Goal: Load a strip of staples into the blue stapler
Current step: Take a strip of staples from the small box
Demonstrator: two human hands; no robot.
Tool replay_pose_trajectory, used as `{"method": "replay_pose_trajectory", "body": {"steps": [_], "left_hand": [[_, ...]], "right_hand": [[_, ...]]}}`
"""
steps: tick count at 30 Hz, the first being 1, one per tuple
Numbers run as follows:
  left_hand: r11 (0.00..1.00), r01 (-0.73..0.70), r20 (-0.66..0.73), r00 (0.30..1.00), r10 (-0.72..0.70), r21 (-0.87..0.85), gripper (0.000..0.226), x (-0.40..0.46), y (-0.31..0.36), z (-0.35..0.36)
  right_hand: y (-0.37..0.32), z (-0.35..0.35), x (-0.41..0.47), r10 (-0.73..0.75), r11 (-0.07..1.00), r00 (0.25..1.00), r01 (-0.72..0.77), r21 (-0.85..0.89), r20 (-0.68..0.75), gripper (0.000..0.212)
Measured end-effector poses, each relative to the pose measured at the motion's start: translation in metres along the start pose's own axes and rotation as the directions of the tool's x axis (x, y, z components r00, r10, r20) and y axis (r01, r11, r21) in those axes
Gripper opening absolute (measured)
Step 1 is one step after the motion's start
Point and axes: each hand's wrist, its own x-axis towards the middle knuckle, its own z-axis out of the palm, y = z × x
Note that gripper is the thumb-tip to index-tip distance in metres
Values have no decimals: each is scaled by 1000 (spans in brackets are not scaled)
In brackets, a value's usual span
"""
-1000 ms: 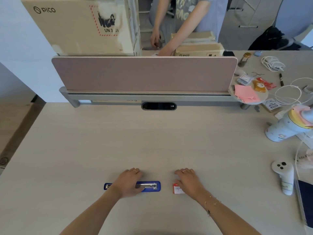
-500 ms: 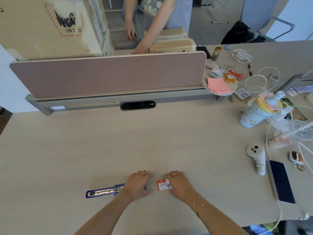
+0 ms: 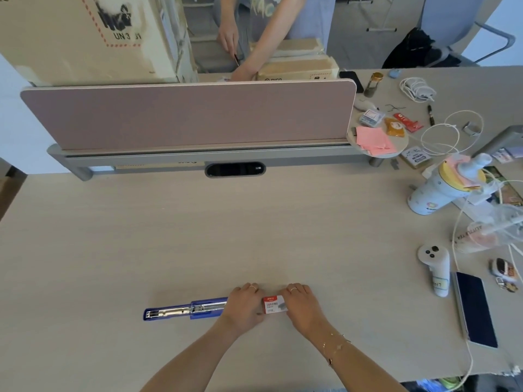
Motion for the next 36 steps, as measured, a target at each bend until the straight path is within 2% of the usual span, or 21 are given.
{"method": "replay_pose_trajectory", "body": {"steps": [6,8,10,14,22,26,30,32,36], "left_hand": [[999,-16,5,1000,16,51,33,-1,-2,5],[996,-35,71,997,30,80,32,-2,-3,5],[991,-58,67,996,50,124,32,-2,-5,5],[995,-48,22,999,46,91,37,0,-9,4],[992,-51,72,996,43,117,27,-11,-23,1],[996,-21,30,999,18,83,36,-13,-29,2],[997,-35,38,999,32,73,36,-17,-30,-1],[996,-52,-9,999,52,76,35,-16,-35,4],[997,-22,14,1000,21,67,35,-17,-34,2]], "right_hand": [[2,5,0,9,1000,1000,-9,-19,7,55],[1,6,1,3,999,1000,-3,-39,17,54],[1,5,2,2,998,1000,-1,-59,19,55],[3,7,2,-12,997,1000,14,-79,17,56],[5,7,2,-53,994,999,52,-98,-11,50],[5,7,2,-63,994,998,60,-95,-28,47],[4,6,1,-61,995,997,58,-82,-40,42],[4,8,2,-58,995,998,54,-88,-37,44],[4,7,4,-55,994,998,50,-95,-44,45]]}}
